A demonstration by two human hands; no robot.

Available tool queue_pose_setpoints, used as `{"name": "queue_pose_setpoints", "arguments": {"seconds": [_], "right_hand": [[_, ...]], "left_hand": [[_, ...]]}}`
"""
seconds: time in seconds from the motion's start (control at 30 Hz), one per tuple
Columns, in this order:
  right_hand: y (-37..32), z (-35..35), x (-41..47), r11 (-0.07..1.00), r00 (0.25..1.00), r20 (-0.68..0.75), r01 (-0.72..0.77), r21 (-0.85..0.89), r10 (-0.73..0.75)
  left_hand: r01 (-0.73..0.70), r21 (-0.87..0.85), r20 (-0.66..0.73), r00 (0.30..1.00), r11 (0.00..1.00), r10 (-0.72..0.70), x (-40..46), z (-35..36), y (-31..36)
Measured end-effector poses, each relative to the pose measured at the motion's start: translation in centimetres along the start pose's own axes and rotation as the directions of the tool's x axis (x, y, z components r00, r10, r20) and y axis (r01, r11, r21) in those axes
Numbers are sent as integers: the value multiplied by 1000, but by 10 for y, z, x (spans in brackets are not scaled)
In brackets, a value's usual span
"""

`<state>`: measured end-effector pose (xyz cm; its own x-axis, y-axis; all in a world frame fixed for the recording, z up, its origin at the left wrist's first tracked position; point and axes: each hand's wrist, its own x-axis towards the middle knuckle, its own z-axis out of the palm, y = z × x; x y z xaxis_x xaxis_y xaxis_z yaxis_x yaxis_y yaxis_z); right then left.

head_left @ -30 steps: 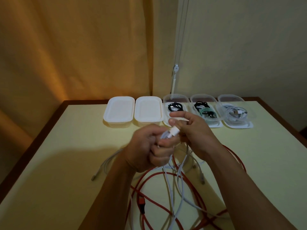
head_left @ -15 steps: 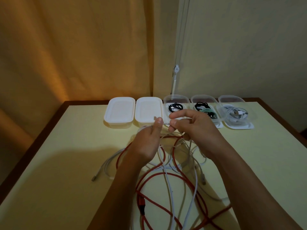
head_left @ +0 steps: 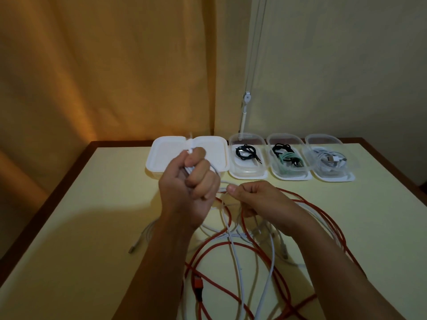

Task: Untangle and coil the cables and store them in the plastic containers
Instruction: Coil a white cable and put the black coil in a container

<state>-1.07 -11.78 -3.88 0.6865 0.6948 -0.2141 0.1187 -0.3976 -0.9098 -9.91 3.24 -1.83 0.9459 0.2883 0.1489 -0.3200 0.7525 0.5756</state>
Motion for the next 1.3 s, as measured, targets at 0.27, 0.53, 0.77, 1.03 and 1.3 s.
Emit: {"name": "queue_pose_setpoints", "arguments": {"seconds": [0.27,0.53,0.77,1.03,1.3], "right_hand": [[-9,-10,5,956,958,-283,122,268,-43],[-23,-13,-2,985,958,-284,86,151,-40],[-25,-7,-2,995,989,-114,100,8,-98],[-16,-8,-5,1000,992,126,12,-22,-9],[-8,-5,3,982,996,-89,19,188,-2]], "left_hand": [[495,197,357,768,846,-532,4,-15,-1],[545,722,-168,736,426,-656,3,1,-18],[308,827,-316,947,471,-63,15,-23,-29],[-142,221,-319,924,965,209,16,-7,-3],[234,-39,303,929,971,-212,-1,-4,4]]}}
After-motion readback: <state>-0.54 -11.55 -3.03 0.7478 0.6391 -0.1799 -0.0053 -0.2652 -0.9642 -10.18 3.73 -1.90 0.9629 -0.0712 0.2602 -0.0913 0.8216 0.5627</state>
